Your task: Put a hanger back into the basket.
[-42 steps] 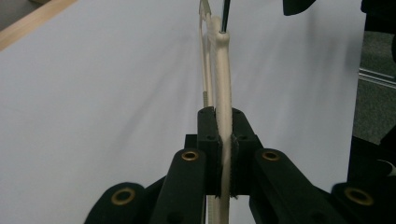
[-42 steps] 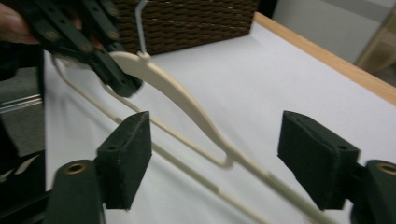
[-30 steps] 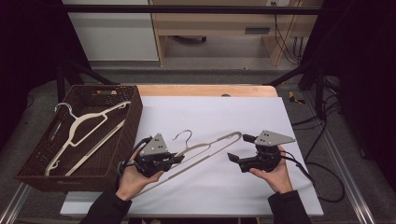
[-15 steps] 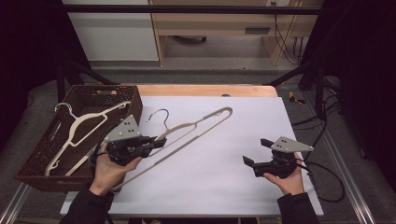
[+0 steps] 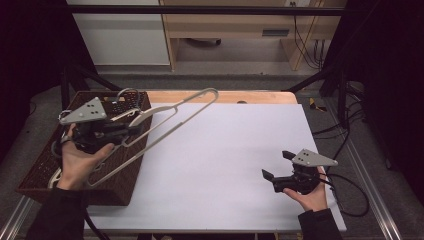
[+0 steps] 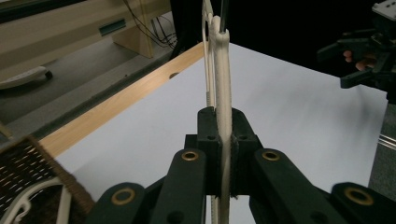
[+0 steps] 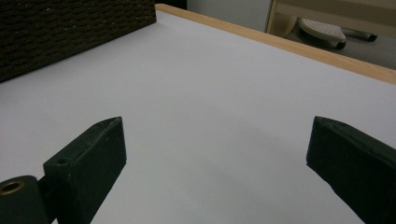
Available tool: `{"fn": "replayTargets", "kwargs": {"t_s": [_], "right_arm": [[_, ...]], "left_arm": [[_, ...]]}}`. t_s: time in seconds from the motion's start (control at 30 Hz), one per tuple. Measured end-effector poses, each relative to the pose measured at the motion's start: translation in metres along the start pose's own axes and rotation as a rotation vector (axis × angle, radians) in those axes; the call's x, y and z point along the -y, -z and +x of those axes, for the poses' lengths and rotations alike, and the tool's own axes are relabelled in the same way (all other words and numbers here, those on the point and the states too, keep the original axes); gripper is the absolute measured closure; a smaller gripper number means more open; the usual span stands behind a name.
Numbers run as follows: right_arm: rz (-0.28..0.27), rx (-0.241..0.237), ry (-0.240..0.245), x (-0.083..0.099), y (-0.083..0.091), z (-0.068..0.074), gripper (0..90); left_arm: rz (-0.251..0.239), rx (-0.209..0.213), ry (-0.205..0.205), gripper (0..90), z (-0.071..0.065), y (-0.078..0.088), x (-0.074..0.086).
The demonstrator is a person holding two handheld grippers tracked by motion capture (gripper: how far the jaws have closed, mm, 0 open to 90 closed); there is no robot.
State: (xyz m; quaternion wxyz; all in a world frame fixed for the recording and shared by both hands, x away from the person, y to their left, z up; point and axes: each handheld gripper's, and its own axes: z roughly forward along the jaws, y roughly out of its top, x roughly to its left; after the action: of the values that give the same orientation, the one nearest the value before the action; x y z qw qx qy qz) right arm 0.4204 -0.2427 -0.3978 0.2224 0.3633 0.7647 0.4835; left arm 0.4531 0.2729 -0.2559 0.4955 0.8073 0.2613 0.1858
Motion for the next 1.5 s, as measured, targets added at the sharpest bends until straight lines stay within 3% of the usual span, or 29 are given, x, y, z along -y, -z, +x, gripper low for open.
{"fn": "replayTargets", "kwargs": {"t_s": [0.03,0.07,0.3,0.63,1.27,1.5], "right_arm": [[0.000,0.000,0.000,0.000,0.000,0.000,5.2],[0.004,0.002,0.000,0.000,0.000,0.001,5.1],[0.016,0.004,0.008,0.001,-0.002,0.002,4.7],[0.021,0.000,0.011,0.002,-0.003,0.002,4.8],[0.030,-0.001,0.017,0.001,-0.004,0.002,5.1],[0.030,0.002,0.016,0.002,-0.003,0.001,5.0]], "left_arm": [[0.000,0.000,0.000,85.8,0.000,0.000,0.000],[0.002,-0.023,0.014,85.8,0.011,0.007,0.004],[0.016,-0.077,0.060,85.8,0.047,0.026,0.027],[0.036,-0.142,0.121,85.8,0.086,0.042,0.055],[0.073,-0.220,0.216,85.8,0.126,0.055,0.092],[0.085,-0.226,0.233,85.8,0.136,0.062,0.104]]}}
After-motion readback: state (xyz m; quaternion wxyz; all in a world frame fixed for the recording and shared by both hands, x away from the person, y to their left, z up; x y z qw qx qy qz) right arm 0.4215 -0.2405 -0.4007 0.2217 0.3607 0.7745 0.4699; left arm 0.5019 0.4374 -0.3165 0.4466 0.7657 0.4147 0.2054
